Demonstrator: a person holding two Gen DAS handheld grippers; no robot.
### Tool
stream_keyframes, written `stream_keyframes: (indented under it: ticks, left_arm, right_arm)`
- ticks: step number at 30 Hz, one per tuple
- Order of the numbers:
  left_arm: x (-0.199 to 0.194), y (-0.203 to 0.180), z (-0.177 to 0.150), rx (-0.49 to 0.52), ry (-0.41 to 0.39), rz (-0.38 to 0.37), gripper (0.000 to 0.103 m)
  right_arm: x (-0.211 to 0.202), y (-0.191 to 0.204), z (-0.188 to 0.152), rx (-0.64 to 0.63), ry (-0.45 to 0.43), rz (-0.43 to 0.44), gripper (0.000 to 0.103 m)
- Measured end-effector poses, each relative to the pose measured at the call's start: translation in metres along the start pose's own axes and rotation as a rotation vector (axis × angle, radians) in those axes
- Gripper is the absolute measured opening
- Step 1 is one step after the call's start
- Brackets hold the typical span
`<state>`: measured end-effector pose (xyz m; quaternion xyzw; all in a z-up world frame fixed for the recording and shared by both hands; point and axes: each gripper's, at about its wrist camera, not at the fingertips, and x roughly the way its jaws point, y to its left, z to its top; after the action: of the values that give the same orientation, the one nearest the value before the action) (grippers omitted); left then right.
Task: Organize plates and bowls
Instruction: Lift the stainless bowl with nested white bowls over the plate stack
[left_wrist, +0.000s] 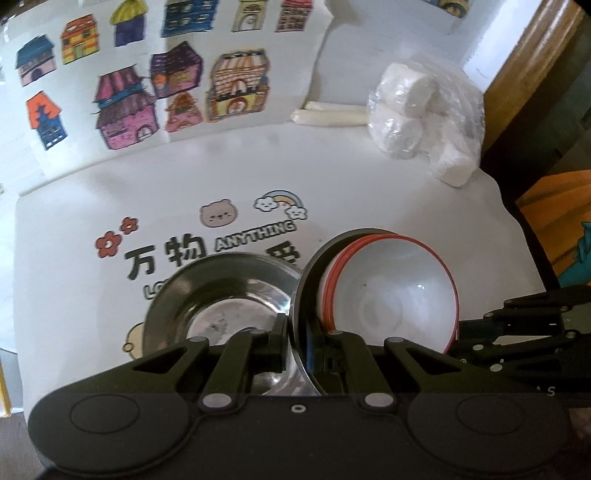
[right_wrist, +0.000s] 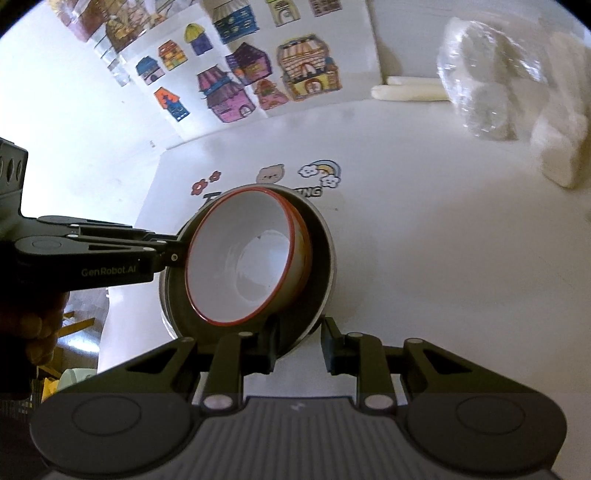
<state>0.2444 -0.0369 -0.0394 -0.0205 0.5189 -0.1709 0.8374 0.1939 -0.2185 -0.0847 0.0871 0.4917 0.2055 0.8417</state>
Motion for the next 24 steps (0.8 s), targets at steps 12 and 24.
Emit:
stream_keyframes:
  ticks: [12,24]
  left_arm:
    - [-0.014,0.032,-0.006,-0.064,-0.014,0.048,0.007]
    - [-0.019,0.054,-0.011,-0.100,-0.009,0.075,0.007]
  right_arm:
    - [0.020,0.025,0.017,-0.065,0.026,0.038,0.027]
    - [0.038,0.045,0.023,-0.096,0.048,0.062,0.027]
